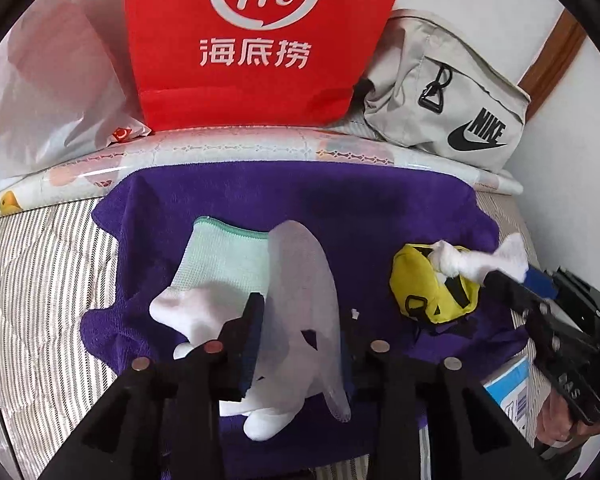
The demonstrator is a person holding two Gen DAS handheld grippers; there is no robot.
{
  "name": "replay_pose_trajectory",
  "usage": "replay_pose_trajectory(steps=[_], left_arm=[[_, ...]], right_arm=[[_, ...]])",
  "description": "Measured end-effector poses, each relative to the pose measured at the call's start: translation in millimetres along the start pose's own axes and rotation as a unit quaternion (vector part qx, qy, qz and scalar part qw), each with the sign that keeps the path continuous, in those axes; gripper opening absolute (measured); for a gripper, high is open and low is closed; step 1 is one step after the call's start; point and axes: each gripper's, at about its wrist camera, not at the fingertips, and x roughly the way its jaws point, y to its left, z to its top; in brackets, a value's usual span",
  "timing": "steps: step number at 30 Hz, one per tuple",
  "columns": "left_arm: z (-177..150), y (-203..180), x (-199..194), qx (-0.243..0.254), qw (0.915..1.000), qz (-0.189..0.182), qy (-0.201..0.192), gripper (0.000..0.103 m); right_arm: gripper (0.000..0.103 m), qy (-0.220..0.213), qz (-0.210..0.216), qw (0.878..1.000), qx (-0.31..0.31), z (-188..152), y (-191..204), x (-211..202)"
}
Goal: Organize soft objects
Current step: 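Open the left tool to drop the grey cloth while the right tool releases the tissue on the towel, then grasp the white sponge block with the left tool while the right tool grasps the fruit-print packet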
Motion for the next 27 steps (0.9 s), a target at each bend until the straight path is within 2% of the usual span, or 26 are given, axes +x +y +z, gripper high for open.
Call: replay_pose_trajectory(steps=[1, 2, 3, 4, 7, 9, 13, 19, 27], left_arm=[[0, 0, -2, 0.002, 1.0, -0.001, -0.002, 0.038], [-1, -1, -5, 0.003, 1.0, -0.001, -0.003, 0.042], [-1, -1, -8, 0.004, 1.0, 0.0, -0.007, 0.052], [-2, -1, -12, 0.006, 0.9999, 0.005, -0.012, 0.059], [-3, -1, -23, 0.013, 0.9992, 0.031, -0.023, 0.066], [-5, 2, -31, 0.005, 0.9989, 0.039, -0.027, 0.066], [-13, 9, -48, -0.01, 0.9991, 0.028, -0.03, 0.066], [-31, 14, -78, -0.03, 0.9984, 0.029, -0.037, 0.066], [-83, 14, -123, -0.033, 0.9977, 0.018, -0.057, 0.066]], right_arm=[[0.045, -0.005, -0.004, 1.0, -0.005, -1, 2, -3], [0.062, -0.015, -0.009, 1.0, -0.009, -2, 5, -7], [0.072, -0.022, -0.013, 1.0, -0.014, -3, 7, -10], [0.073, -0.029, -0.014, 0.999, -0.02, -4, 10, -14], [0.073, -0.036, -0.009, 0.999, -0.03, -5, 16, -23], [0.073, -0.039, -0.011, 0.999, -0.033, -5, 19, -28], [0.073, -0.048, -0.012, 0.998, -0.03, -9, 22, -44], [0.075, -0.063, 0.009, 0.998, -0.005, -21, 27, -76], [0.076, -0.06, 0.024, 0.998, -0.021, -58, 55, -120]])
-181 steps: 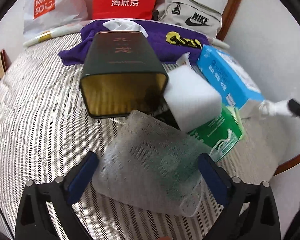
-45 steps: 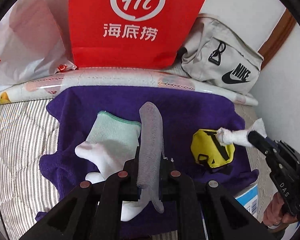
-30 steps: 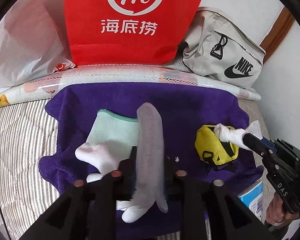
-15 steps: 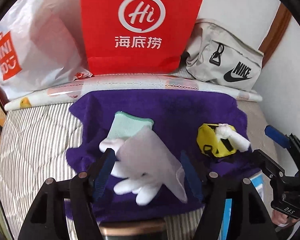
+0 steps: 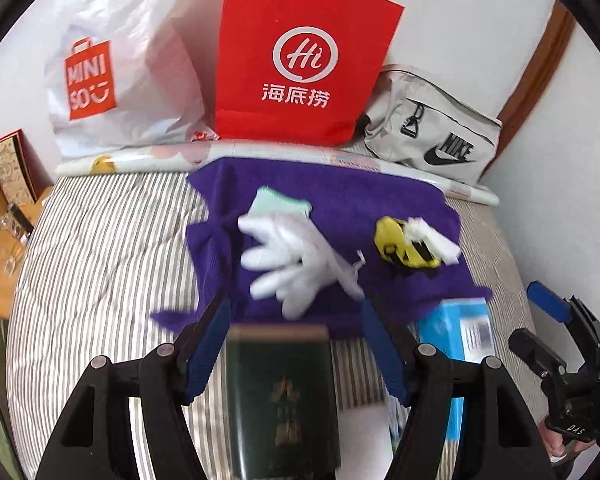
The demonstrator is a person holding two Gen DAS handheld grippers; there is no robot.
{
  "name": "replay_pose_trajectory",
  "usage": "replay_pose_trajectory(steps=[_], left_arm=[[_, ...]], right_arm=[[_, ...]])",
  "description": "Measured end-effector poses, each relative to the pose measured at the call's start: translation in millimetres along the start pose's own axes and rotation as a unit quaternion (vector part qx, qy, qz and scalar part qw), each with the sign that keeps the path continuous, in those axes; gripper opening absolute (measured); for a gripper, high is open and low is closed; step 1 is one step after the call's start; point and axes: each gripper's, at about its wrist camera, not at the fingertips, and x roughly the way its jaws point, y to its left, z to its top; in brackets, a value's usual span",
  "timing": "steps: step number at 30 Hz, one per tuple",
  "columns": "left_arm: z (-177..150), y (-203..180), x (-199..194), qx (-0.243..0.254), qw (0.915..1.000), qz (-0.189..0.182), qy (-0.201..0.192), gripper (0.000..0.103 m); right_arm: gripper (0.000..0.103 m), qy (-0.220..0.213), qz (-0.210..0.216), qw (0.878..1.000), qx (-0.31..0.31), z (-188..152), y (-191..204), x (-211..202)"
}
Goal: Organize soft objects
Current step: 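Grasp the white sponge block with the left tool while the right tool grasps the fruit-print packet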
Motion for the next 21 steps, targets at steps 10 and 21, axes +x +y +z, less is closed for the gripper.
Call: replay_pose_trajectory(steps=[10, 21], left_arm=[[-64, 26, -40, -0.028, 0.9992, 0.024, -0.016, 0.066], [-107, 58, -32, -0.034, 0.9988, 0.034, -0.004, 0.066]], right_arm=[[0.07, 0.017, 0.016, 1.0, -0.017, -53, 49, -18], [0.052, 0.027, -0.027, 0.999, -0.029, -72, 85, 15]])
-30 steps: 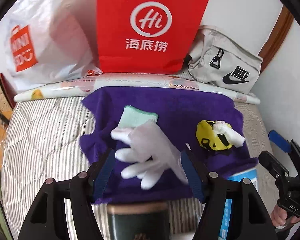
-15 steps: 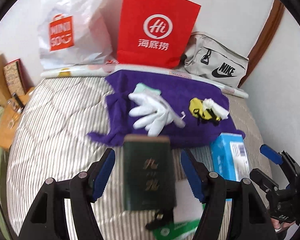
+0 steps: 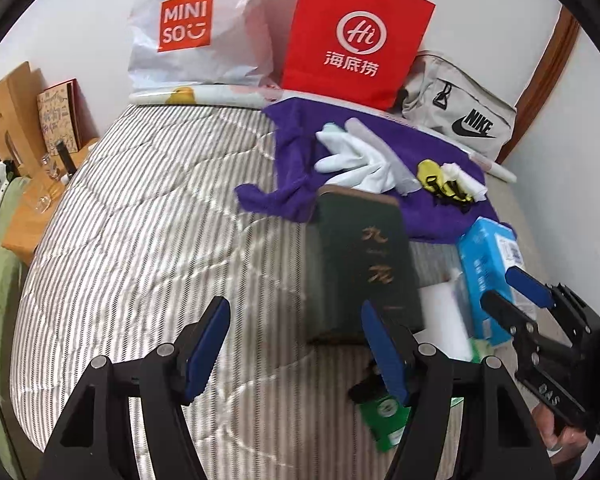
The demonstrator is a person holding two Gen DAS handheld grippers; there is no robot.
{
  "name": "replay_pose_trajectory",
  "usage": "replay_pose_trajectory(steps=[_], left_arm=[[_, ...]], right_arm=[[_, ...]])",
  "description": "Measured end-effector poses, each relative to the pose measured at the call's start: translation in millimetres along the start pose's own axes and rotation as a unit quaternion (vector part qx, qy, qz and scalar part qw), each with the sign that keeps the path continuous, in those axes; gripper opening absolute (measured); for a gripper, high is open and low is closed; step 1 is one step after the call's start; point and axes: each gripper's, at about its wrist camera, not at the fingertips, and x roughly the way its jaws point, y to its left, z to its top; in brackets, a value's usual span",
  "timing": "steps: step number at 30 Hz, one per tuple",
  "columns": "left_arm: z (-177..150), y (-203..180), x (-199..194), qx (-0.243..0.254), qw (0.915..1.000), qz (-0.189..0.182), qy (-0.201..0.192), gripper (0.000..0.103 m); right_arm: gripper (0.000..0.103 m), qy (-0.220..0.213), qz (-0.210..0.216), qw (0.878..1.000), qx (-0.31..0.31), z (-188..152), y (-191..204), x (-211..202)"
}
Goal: Organize soft objects
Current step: 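Grasp the white sponge block with the left tool while the right tool grasps the fruit-print packet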
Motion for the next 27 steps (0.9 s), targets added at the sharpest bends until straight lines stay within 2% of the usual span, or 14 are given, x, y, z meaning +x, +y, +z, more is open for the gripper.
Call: replay_pose_trajectory(steps=[7, 10, 13, 14, 21, 27], left_arm=[[-6, 17, 4, -0.002, 1.0, -0.006, 0.007, 0.066], [-8, 24, 6, -0.014, 0.9998, -0.011, 0.005, 0.066], [-8, 28, 9, -0.021, 0.9995, -0.022, 0.007, 0.066], [-8, 29, 10, -0.024, 0.9994, -0.025, 0.008, 0.066], [-12, 32, 14, -0.031, 0.9989, -0.034, 0.012, 0.066], [-14, 30, 13, -0.028, 0.999, -0.03, 0.014, 0.066]], right_arm=[[0.051, 0.021, 0.008, 0.999, 0.027, 3, 7, 28], [0.047, 0.029, -0.005, 0.999, 0.028, 6, 10, 41], [0.024, 0.048, -0.015, 0.998, 0.039, 6, 6, 52], [0.012, 0.055, -0.009, 0.997, 0.046, 6, 3, 56], [0.006, 0.049, -0.029, 0.997, 0.061, 3, -10, 42], [0.006, 0.073, -0.035, 0.995, 0.062, -2, -14, 55]])
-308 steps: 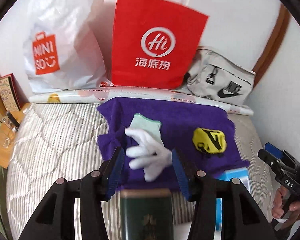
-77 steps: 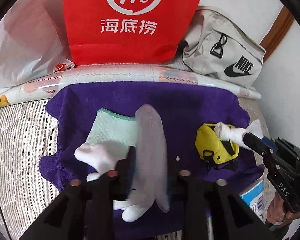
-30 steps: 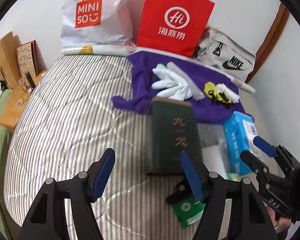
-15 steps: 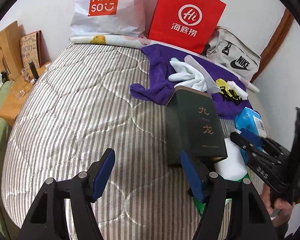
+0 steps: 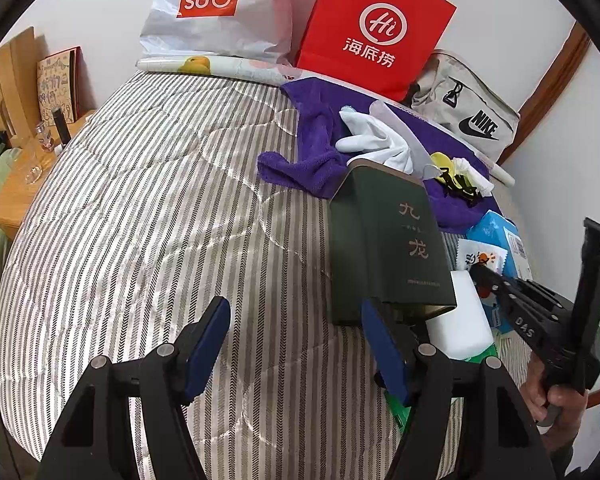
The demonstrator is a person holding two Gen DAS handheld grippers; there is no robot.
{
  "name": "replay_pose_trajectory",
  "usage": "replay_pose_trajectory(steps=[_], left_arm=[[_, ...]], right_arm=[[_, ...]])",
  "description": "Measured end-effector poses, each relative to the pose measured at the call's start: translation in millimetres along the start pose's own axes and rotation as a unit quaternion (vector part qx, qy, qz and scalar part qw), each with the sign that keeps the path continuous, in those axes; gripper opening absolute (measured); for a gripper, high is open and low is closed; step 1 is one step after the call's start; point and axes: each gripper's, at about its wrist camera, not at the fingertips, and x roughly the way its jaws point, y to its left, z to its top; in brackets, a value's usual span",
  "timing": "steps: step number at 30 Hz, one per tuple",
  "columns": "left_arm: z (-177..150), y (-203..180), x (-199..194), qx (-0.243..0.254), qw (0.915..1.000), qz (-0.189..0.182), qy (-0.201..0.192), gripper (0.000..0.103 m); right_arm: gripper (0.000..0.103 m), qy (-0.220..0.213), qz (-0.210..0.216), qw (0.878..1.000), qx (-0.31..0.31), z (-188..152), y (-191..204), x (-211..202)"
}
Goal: Organize soft objects
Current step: 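Grasp the white sponge block with the left tool while the right tool grasps the fruit-print packet, then carry the sponge with the left tool while the right tool carries the packet to the towel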
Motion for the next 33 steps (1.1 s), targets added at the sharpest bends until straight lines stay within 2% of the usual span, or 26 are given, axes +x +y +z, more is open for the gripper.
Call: replay_pose_trajectory(steps=[3, 8, 16, 22, 26, 33], left_arm=[[0, 1, -1, -0.003, 1.0, 0.005, 0.002, 0.066], [-1, -3, -1, 0.003, 1.0, 0.005, 0.003, 0.066], [-14, -44, 0, 0.051, 0.9981, -0.033, 0.015, 0.066], [-28, -82, 8, 0.068, 0.9924, -0.097, 0.034, 0.066], [-32, -104, 15, 0.077, 0.99, -0.109, 0.045, 0.066], [-34, -124, 27, 0.083, 0.99, -0.099, 0.055, 0.068]], right_arm=[[0.006, 0.005, 0.008, 1.0, 0.001, -1, 0, 7], [0.004, -0.017, 0.0, 1.0, -0.015, 1, 2, 1], [0.004, -0.053, 0.019, 0.998, -0.007, -8, -10, -41], [0.004, -0.072, 0.048, 0.996, -0.002, -25, -23, -75], [0.004, -0.085, 0.049, 0.995, -0.016, -41, -30, -94], [0.004, -0.085, 0.064, 0.994, -0.012, -73, -55, -114]])
